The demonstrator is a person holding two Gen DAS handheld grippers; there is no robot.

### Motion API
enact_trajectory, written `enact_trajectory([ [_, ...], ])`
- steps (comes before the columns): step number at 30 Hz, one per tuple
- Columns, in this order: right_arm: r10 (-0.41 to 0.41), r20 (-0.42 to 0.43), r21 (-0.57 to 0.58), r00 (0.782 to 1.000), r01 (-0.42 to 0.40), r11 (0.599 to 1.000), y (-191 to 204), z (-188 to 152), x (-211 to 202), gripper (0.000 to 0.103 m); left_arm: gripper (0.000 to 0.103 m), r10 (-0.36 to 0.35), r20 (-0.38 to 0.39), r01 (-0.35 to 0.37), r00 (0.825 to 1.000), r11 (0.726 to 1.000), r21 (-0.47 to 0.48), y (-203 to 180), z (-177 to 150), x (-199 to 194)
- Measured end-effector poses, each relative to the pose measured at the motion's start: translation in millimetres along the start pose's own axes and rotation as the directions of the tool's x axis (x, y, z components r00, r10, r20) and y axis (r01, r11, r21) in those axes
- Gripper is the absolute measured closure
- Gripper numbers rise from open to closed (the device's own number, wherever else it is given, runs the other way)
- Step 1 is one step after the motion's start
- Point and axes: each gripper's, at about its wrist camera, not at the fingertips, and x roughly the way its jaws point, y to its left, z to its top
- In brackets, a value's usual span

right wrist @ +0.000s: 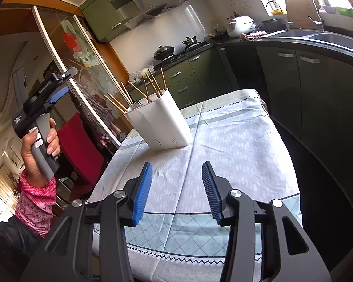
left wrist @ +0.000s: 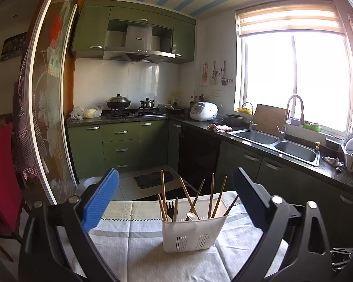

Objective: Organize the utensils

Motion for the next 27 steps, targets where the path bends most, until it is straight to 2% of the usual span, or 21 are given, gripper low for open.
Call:
enact_trajectory([
  [3, -0.049, 0.025, -0.05, 0.999, 0.05, 0.998, 14, -1, -5, 0.037, 0.007, 0.013, -0.002, -0.013, 1.0, 1.0, -0.022, 11, -6, -30],
  [5, -0.07, 0.048, -0.077, 0.996, 0.073, 0.994, 24, -2, -9, 0.015, 0.007, 0.022, -0.03, -0.023, 0.999, 0.999, -0.032, 18, -16, -46],
  [8, -0.095, 0.077, -0.132, 0.993, 0.104, 0.986, 41, -5, -13, 0.005, 0.007, 0.011, -0.087, -0.016, 0.996, 0.999, -0.052, 28, -39, -66],
  [12, -0.145, 0.101, -0.219, 0.984, 0.164, 0.962, 66, -13, -13, 0.005, 0.007, 0.034, -0.128, -0.04, 0.991, 0.998, -0.048, 34, -72, -92],
  [18, -0.145, 0.181, -0.259, 0.973, 0.189, 0.947, 94, -34, -24, 0.005, 0.007, 0.053, -0.16, -0.054, 0.986, 0.999, 0.0, 22, -103, -129],
  [27, -0.172, 0.278, -0.318, 0.945, 0.259, 0.912, 124, -60, -53, 0.005, 0.007, 0.007, -0.122, -0.018, 0.993, 0.996, -0.086, 21, -120, -174],
])
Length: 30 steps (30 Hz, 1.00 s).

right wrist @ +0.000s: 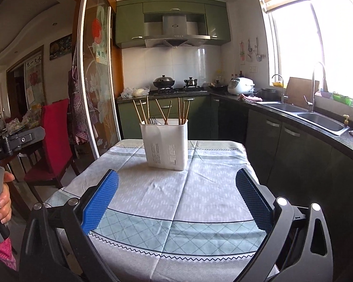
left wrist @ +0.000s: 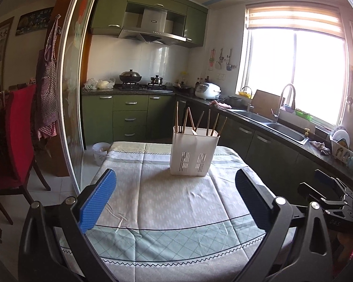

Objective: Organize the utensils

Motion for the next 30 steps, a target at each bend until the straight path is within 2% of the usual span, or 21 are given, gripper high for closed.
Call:
enact_trajectory([
  [2, -0.006, 0.011, -0.006, 1.0, 0.006, 1.0, 1, 1, -4, 0.005, 0.007, 0.0, -0.008, 0.0, 1.0, 1.0, -0.005, 0, -4, -1],
  [8, -0.025, -0.003, -0.01, 1.0, 0.025, 1.0, 2, -2, -5, 0.005, 0.007, 0.056, -0.029, -0.056, 0.998, 0.998, 0.023, -3, -16, 7],
  [14, -0.026, -0.025, 0.002, 0.999, 0.027, 1.0, -2, -8, -3, 0.005, 0.007, 0.04, -0.058, -0.039, 0.998, 0.999, 0.014, -4, -23, 12],
  [30, -0.031, -0.024, 0.004, 0.999, 0.032, 0.999, -5, -9, -8, 0.005, 0.007, 0.021, -0.051, -0.021, 0.998, 1.0, 0.014, -7, -25, 5],
])
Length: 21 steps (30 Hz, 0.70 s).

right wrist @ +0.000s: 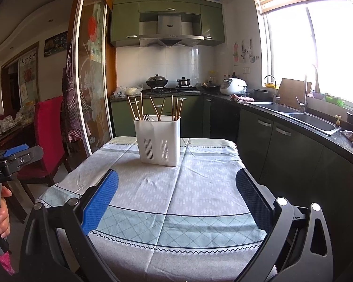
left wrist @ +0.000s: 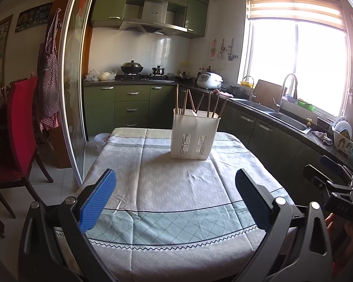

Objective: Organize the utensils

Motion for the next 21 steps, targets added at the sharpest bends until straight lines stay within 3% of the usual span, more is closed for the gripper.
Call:
enact_trajectory([
  [21, 0.005, -0.007, -0.001, 1.0, -0.005, 1.0, 0.2, 1.1, -0.3, 0.005, 0.007, -0.008, -0.012, 0.008, 1.0, 1.0, -0.023, 0.2, -0.9, 2.7],
])
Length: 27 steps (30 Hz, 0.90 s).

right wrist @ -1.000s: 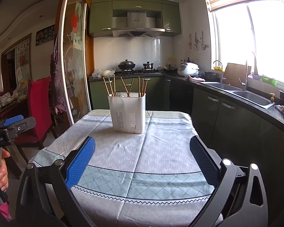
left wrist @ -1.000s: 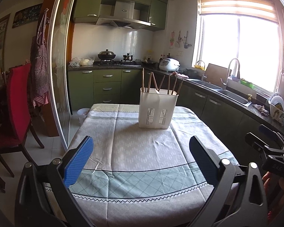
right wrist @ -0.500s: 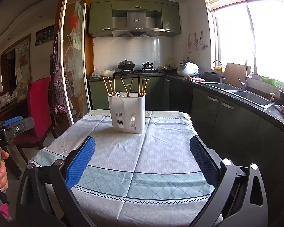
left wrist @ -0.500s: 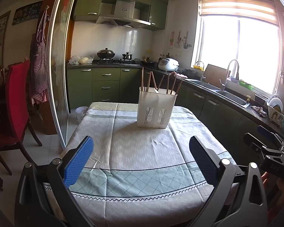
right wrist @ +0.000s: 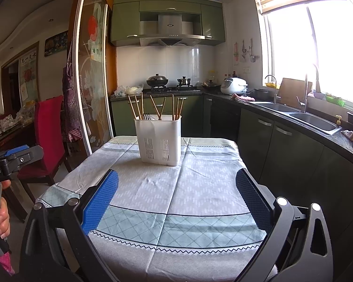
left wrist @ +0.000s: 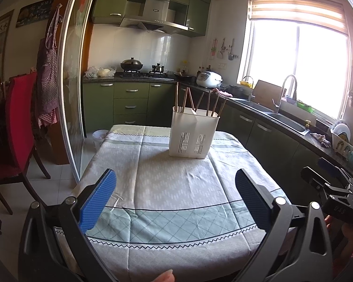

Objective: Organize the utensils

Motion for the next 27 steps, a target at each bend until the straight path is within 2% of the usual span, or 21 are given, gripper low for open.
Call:
enact_trajectory([
  [6, 0.0, -0.001, -0.001, 1.0, 0.0, 1.0, 1.0, 1.5, 0.8, 0.005, 0.007, -0.025, 0.001, 0.025, 1.0, 0.999, -0.032, 4.0, 0.7, 1.0],
  [27, 0.001, -0.005, -0.003, 1.0, -0.001, 1.0, 3.1, 0.9, 3.6, 0.005, 0.007, -0.039, -0.024, 0.039, 0.999, 0.999, -0.026, 0.0, 0.1, 7.2],
])
